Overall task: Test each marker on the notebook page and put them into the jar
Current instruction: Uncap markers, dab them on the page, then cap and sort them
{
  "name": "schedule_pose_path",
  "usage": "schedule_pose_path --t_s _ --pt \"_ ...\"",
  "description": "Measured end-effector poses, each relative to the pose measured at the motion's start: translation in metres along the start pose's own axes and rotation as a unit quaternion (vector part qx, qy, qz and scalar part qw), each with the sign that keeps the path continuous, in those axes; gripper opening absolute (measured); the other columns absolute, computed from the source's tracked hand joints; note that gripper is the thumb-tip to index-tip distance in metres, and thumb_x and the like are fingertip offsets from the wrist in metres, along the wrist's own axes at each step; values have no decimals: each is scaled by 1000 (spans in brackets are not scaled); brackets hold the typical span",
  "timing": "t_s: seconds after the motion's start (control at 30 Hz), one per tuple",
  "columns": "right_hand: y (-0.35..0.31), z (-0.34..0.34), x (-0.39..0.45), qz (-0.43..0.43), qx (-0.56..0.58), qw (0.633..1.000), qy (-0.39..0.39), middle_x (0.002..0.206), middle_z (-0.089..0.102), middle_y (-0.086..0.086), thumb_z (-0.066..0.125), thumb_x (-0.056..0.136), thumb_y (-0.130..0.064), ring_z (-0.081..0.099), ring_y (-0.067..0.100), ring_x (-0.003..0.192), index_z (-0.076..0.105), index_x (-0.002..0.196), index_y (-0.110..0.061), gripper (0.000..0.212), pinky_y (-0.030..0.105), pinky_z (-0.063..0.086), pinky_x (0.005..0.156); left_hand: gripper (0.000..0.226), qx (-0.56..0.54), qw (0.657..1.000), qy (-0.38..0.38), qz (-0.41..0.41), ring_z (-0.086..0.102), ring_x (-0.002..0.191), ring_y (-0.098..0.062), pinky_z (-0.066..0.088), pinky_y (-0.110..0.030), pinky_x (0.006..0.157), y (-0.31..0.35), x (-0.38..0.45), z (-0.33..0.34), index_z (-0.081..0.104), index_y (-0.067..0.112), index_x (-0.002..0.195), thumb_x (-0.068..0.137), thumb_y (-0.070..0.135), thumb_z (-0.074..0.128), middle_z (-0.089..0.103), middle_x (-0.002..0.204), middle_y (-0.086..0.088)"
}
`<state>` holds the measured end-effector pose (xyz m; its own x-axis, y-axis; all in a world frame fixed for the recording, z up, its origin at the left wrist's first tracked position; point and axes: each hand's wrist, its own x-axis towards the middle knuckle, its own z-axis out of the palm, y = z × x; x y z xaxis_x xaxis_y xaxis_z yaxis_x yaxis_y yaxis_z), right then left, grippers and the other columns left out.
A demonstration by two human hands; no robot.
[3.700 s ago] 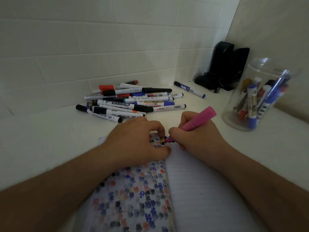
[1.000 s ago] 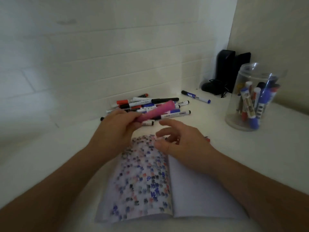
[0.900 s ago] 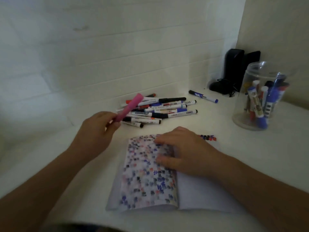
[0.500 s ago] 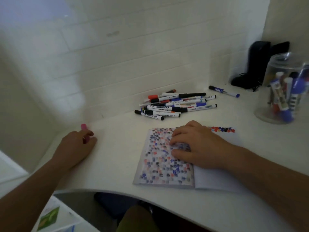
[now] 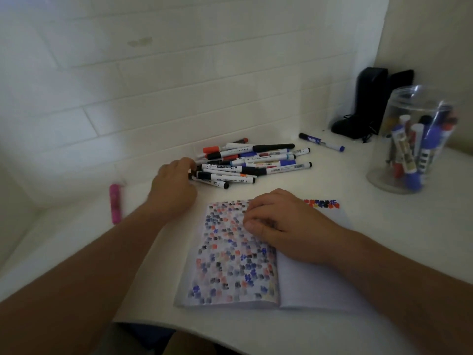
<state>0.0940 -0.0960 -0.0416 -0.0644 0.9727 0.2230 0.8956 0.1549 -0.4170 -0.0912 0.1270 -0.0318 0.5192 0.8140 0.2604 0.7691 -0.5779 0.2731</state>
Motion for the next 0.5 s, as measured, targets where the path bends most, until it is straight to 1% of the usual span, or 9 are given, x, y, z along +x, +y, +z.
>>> schedule_pose_path --t_s 0.07,0.13,0.17,0.27,0.37,0.43,0.5 --pt "4 0 1 -2 2 1000 -3 126 63 -13 44 105 -52 46 6 117 71 128 -32 41 26 36 101 51 -38 999 -16 -28 48 116 -36 45 -46 94 -1 17 8 42 20 132 85 4 49 58 123 -16" --pt "7 1 0 -4 11 1000 1 128 63 -14 45 105 -52 45 6 117 70 128 -33 39 28 37 102 54 -47 997 -27 -47 50 117 -40 46 -48 97 -15 27 12 37 19 138 87 7 49 60 124 -19" --pt "7 2 0 -5 17 1000 2 128 62 -15 46 105 -52 45 6 118 70 129 -33 39 29 38 103 54 -49 997 -23 -48 52 118 -41 46 -48 99 -23 29 13 36 19 140 88 10 51 62 126 -17" --pt "8 2 0 -2 24 1000 1 130 61 -15 47 104 -53 45 6 120 70 129 -33 39 31 39 105 44 -63 998 -7 -14 57 114 -36 45 -46 101 -40 34 14 44 18 135 94 17 60 67 123 -7" --pt "8 2 0 1 29 1000 1 128 61 -16 47 103 -53 44 5 119 71 128 -33 39 28 38 104 33 -65 997 -29 23 59 108 -25 45 -37 96 -43 33 7 56 19 128 97 19 65 66 118 -3" --pt "8 2 -1 1 33 999 1 125 62 -17 46 103 -54 44 3 117 71 126 -34 40 25 37 102 26 -54 997 -53 35 57 105 -16 40 -30 92 -51 28 0 65 25 122 97 17 65 66 115 2" --pt "9 2 -1 0 34 999 0 125 62 -17 46 103 -54 44 2 117 71 126 -34 40 23 36 101 26 -64 996 -61 24 58 104 -13 38 -26 92 -65 19 -10 68 32 116 97 16 65 66 112 7"
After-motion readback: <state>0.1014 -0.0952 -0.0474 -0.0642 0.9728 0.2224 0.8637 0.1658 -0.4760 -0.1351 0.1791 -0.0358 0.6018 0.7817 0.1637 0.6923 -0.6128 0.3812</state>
